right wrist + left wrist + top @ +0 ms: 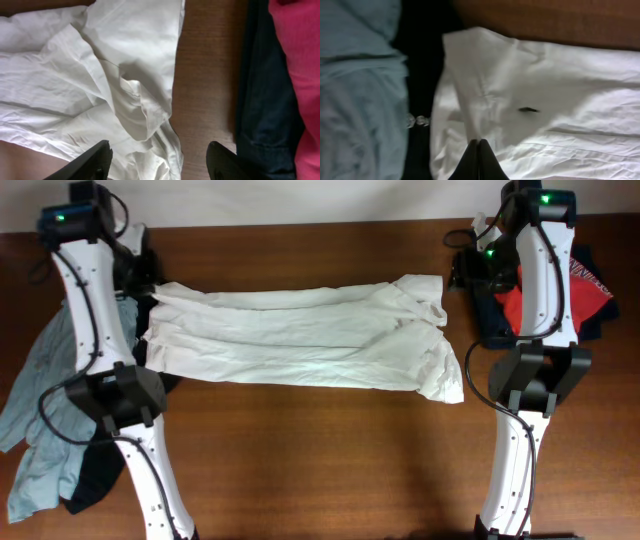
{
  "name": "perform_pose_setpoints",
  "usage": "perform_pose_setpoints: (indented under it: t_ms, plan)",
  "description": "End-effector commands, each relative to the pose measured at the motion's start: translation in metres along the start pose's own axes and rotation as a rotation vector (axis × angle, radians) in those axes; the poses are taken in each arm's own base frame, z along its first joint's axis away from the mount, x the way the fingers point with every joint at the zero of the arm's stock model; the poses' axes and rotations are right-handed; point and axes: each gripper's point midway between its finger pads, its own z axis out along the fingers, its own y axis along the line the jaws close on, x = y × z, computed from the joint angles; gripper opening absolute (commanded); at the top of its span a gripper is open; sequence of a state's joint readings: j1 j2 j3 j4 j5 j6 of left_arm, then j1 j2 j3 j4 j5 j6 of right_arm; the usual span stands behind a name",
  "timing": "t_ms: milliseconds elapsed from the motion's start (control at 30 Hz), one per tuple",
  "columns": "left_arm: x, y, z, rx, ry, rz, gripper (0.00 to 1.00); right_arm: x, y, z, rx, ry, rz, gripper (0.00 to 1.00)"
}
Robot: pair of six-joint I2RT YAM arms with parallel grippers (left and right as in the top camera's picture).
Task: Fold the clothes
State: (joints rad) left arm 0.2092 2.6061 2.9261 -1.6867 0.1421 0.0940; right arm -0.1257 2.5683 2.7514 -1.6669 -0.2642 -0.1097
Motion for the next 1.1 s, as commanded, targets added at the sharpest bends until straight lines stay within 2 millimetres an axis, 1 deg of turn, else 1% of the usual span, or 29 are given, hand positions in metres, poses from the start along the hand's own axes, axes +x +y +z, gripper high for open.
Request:
perform_pose_setpoints:
  t_ms: [0, 33, 67, 100, 133, 167, 333, 500, 533, 567, 733, 900, 967, 1067]
  plan:
    - [0.0, 0.012, -0.021, -0.034, -0.033, -0.012, 0.22, -0.003, 0.007, -0.012, -0.017, -0.035, -0.02, 0.66]
    - [0.001, 0.012, -0.02, -0.033, -0.027, -0.012, 0.36, -0.003, 0.007, -0.012, -0.017, -0.035, -0.02, 0.66]
    - [0.002, 0.012, -0.018, -0.032, -0.019, -0.011, 0.51, -0.003, 0.007, -0.012, -0.017, -0.035, -0.02, 0.67]
    - [0.003, 0.011, -0.016, -0.031, -0.011, -0.01, 0.61, -0.003, 0.007, -0.012, -0.017, -0.034, -0.019, 0.67]
    - [0.005, 0.01, -0.014, -0.03, -0.002, -0.009, 0.66, -0.003, 0.007, -0.012, -0.017, -0.034, -0.017, 0.69]
    - [0.006, 0.01, -0.012, -0.029, 0.006, -0.009, 0.67, -0.003, 0.007, -0.012, -0.017, -0.034, -0.016, 0.7]
    - [0.012, 0.01, -0.003, -0.025, 0.042, -0.003, 0.67, -0.002, 0.007, -0.012, -0.018, -0.03, 0.008, 0.71]
    - [0.021, 0.014, 0.008, -0.008, 0.094, 0.053, 0.67, -0.001, 0.008, -0.012, -0.019, -0.026, 0.031, 0.72]
    - [0.026, 0.011, 0.016, 0.051, 0.112, 0.096, 0.67, 0.0, 0.008, -0.012, -0.019, -0.022, 0.031, 0.72]
    - [0.027, 0.011, 0.02, 0.074, 0.117, 0.105, 0.67, 0.0, 0.008, -0.011, -0.019, -0.02, 0.032, 0.72]
    - [0.025, 0.028, 0.042, 0.101, 0.107, 0.076, 0.67, 0.003, 0.008, -0.011, -0.02, -0.007, 0.035, 0.72]
    - [0.021, 0.032, 0.064, 0.139, 0.085, 0.078, 0.67, 0.004, 0.008, -0.011, -0.02, -0.004, 0.036, 0.73]
    - [0.022, 0.033, 0.073, 0.146, 0.088, 0.086, 0.68, 0.004, 0.008, -0.011, -0.02, -0.004, 0.036, 0.73]
    - [0.025, 0.028, 0.087, 0.188, 0.088, 0.116, 0.68, 0.004, 0.008, -0.011, -0.02, -0.003, 0.036, 0.73]
